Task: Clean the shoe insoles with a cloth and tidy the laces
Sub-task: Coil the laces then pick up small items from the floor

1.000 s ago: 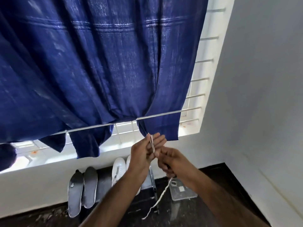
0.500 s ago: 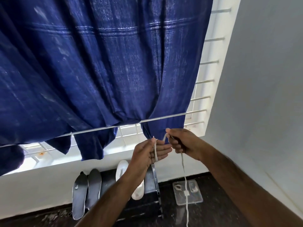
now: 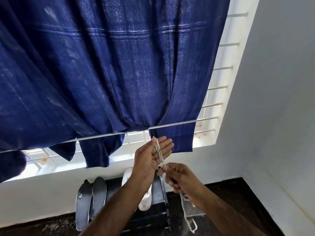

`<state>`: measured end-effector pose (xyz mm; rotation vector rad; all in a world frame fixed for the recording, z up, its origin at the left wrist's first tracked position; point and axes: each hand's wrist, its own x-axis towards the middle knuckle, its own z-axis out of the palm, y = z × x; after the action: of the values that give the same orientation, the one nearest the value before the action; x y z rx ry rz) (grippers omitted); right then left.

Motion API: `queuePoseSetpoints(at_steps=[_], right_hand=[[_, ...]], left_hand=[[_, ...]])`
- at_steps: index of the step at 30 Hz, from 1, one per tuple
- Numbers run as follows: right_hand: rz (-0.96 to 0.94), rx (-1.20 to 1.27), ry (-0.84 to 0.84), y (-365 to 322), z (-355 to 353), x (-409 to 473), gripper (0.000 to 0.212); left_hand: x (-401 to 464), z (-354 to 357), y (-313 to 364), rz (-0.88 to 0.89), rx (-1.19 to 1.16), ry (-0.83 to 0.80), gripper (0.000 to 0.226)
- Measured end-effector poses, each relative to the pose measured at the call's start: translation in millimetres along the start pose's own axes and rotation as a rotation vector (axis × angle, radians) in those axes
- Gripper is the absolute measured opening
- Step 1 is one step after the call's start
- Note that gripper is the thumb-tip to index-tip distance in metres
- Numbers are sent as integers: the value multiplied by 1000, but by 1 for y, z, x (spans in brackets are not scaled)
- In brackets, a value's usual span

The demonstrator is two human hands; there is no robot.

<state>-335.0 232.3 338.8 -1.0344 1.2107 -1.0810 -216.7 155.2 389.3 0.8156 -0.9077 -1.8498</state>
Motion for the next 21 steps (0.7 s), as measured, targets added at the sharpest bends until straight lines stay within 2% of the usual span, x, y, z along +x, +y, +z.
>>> queuePoseSetpoints(at_steps=[3, 5, 8, 11, 14, 16, 19, 21], right_hand=[[131, 29, -33, 8, -17, 7, 32], [184, 61, 13, 0, -32, 15, 31], [129, -19, 97, -33, -50, 30, 38], [1, -116, 122, -72, -52, 34, 38], [-92, -146, 110, -83, -39, 26, 33], [-104, -132, 76, -66, -26, 17, 31], [-30, -68, -5, -21, -11, 6, 36], [30, -11, -59, -1, -13, 6, 34]], left_hand=[[3, 0, 2, 16, -1, -41, 36], [2, 0, 2, -17, 90, -100, 36], [0, 0, -7, -111, 311, -190, 38], [5, 0, -20, -139, 396, -121, 37], [9, 3, -25, -76, 338, 17, 32], [13, 3, -19, -18, 240, 87, 29], [18, 1, -5, -22, 63, 52, 34], [16, 1, 1, -39, 33, -15, 37]])
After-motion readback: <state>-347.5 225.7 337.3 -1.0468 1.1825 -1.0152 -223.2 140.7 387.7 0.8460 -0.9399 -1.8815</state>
